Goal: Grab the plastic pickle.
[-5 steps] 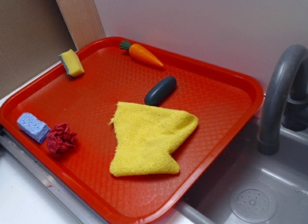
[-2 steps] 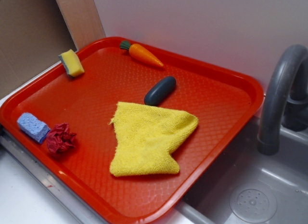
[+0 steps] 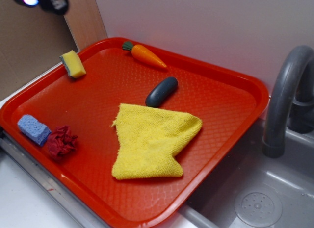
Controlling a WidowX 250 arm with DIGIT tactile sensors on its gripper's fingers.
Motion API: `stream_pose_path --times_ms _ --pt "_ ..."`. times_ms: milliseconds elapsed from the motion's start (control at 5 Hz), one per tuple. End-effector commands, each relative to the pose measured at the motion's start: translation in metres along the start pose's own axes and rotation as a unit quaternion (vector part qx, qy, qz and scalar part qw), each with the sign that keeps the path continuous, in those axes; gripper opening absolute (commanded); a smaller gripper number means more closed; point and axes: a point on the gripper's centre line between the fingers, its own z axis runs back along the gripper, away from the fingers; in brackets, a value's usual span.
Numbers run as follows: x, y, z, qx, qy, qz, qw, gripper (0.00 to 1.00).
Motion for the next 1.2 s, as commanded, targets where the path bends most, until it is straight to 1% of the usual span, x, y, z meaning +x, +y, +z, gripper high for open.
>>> stream_pose_path --times_ms 0,200,400,600,800,1000 --pt "0.039 -0.057 -0.038 -0.002 -0.007 -0.008 1.0 1.0" --pt "0.058 -0.073 -0.065 0.01 0.006 -0.019 1.0 1.0" --pt "0.065 -0.082 -0.098 0.006 0.027 -0.022 0.999 1.0" --pt "0.061 -0.073 -0.122 0.033 0.048 -0.019 0.998 1.0" --pt "0.052 -0.065 -0.147 0.039 0.074 -0.015 0.996 1.0" --pt "0.051 -0.06 -0.164 0.03 0.085 -0.02 0.996 1.0"
